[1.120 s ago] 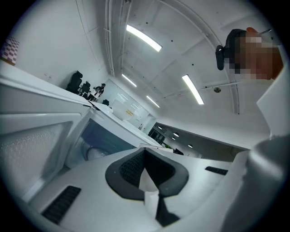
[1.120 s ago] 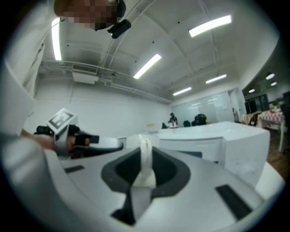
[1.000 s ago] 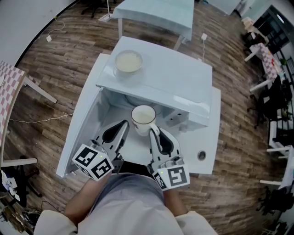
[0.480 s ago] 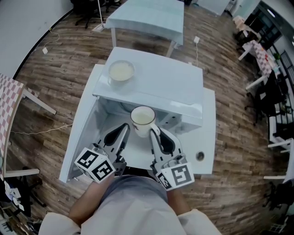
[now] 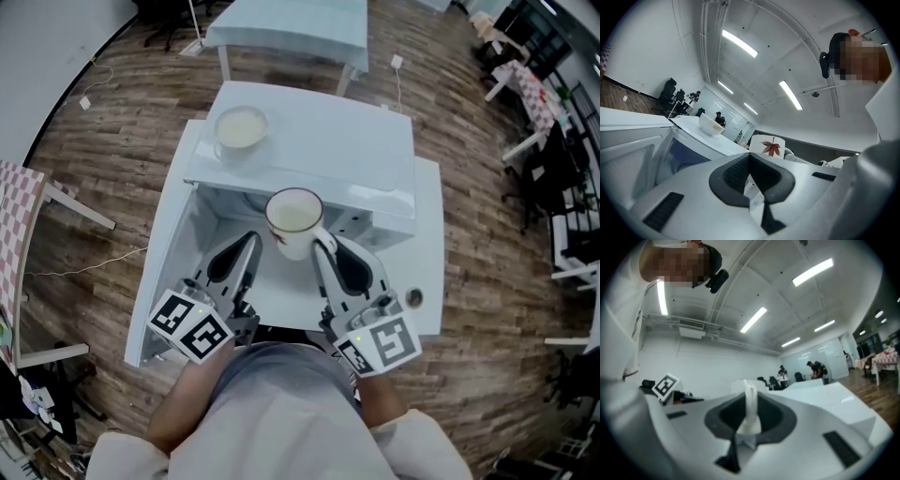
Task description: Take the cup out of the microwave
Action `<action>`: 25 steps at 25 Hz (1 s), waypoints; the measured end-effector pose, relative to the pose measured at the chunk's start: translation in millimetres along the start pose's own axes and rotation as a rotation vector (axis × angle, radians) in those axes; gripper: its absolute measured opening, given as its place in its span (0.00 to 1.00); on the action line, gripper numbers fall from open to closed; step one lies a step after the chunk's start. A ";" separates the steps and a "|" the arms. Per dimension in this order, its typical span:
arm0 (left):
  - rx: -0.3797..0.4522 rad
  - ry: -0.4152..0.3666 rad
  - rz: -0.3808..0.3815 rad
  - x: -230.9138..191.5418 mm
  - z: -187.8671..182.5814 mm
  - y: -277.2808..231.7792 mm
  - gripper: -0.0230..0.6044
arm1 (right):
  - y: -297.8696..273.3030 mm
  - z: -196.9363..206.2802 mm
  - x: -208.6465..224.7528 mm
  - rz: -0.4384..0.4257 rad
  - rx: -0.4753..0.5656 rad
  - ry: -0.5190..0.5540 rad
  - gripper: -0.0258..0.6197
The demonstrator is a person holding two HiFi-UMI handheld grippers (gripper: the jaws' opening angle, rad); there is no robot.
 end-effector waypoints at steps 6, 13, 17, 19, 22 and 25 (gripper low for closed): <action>0.007 0.005 0.005 2.1 -4.7 -1.3 0.05 | 2.9 -12.0 5.3 -0.008 0.013 -0.019 0.15; -0.003 0.019 0.010 2.9 -3.7 -7.8 0.05 | 5.5 -20.9 6.4 -0.021 0.010 -0.020 0.15; -0.008 0.025 0.008 0.9 -1.1 -8.8 0.05 | 6.0 -22.1 6.2 -0.019 0.008 -0.019 0.15; -0.011 0.028 0.008 -0.2 -0.4 -9.1 0.05 | 5.7 -21.7 6.3 -0.017 0.006 -0.021 0.15; -0.009 0.028 0.008 0.4 -1.1 -9.9 0.05 | 6.0 -22.1 6.4 -0.017 0.005 -0.023 0.15; -0.005 0.027 0.008 1.7 -1.1 -10.1 0.05 | 7.3 -21.6 5.7 -0.017 0.002 -0.016 0.15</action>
Point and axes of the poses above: the fingertips, and each gripper's own axes: y backward along the fingers, x to its right, z out of its underside, the point moved 9 cm from there along y, backward along the fingers, and after that the axes turned 3 degrees about x, right-handed, at the moved point
